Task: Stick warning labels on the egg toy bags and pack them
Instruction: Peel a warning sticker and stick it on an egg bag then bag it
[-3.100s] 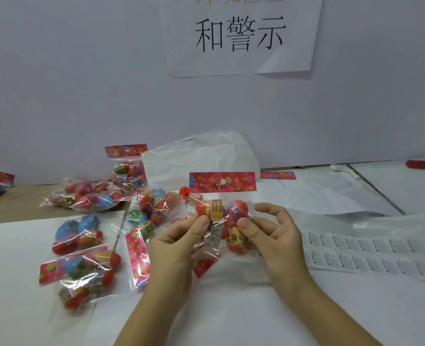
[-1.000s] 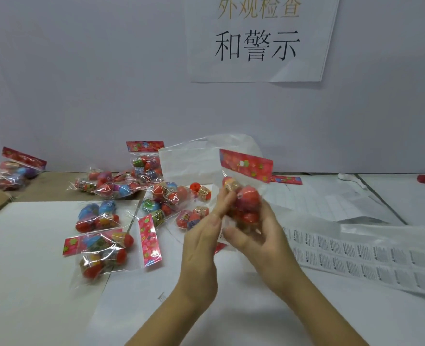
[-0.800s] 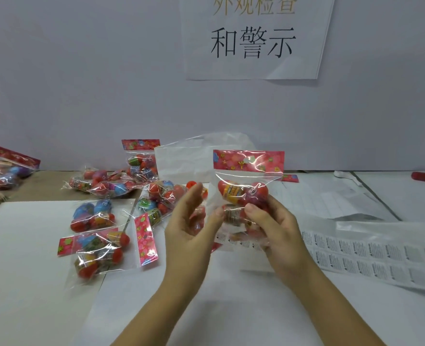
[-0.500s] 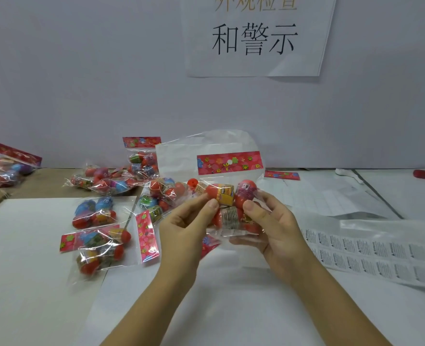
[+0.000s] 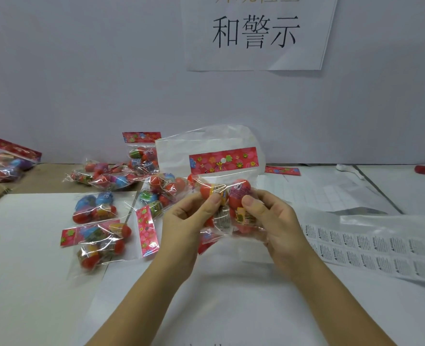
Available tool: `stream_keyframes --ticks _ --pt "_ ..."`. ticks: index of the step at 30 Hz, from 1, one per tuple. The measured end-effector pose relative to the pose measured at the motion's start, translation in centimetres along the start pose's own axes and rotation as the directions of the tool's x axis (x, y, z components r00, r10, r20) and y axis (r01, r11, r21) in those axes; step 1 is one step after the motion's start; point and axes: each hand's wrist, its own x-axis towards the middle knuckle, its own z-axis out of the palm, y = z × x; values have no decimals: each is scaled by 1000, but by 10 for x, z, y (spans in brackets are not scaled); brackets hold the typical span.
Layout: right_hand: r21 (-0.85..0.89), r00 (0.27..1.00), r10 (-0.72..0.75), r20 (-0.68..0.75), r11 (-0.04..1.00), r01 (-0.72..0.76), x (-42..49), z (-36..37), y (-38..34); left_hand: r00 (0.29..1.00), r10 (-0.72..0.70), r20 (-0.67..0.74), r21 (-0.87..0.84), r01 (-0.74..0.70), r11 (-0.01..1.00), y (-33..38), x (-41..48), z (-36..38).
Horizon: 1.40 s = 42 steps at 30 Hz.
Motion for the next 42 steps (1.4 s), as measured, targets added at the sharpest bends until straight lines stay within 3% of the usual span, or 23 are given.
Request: stream_keyframes --ticks 4,7,11,16,22,28,34,39,42 --pt "-40 999 27 20 999 -26 0 -1 -1 1000 9 -25 -20 -10 1000 -1 2 -2" --pt "-60 999 14 -41 998 -16 2 -2 2 1000 -20 -17 -34 20 999 -1 5 -4" --pt "13 996 -1 -94 1000 2 3 -3 4 997 -73 32 -102 76 992 -5 6 -4" --pt "84 994 15 -107 996 -6 4 -4 3 998 12 55 -33 -10 999 -12 6 -4" --pt "186 996 33 -83 982 -17 6 -5 3 1000 -3 7 -131 4 991 -11 9 -8" --pt "90 997 56 -48 995 -51 5 -8 2 999 -28 -46 -168 20 986 -6 11 -9" --pt "-135 997 -22 -79 991 11 4 -12 -7 998 13 -59 -50 -16 999 0 11 -9" --pt "-152 996 -49 -69 988 38 2 -13 -12 999 -1 -39 -21 0 1000 1 13 -13" --pt "-77 991 -92 -97 993 84 1 -10 -11 999 -2 -49 -33 0 999 1 11 -11"
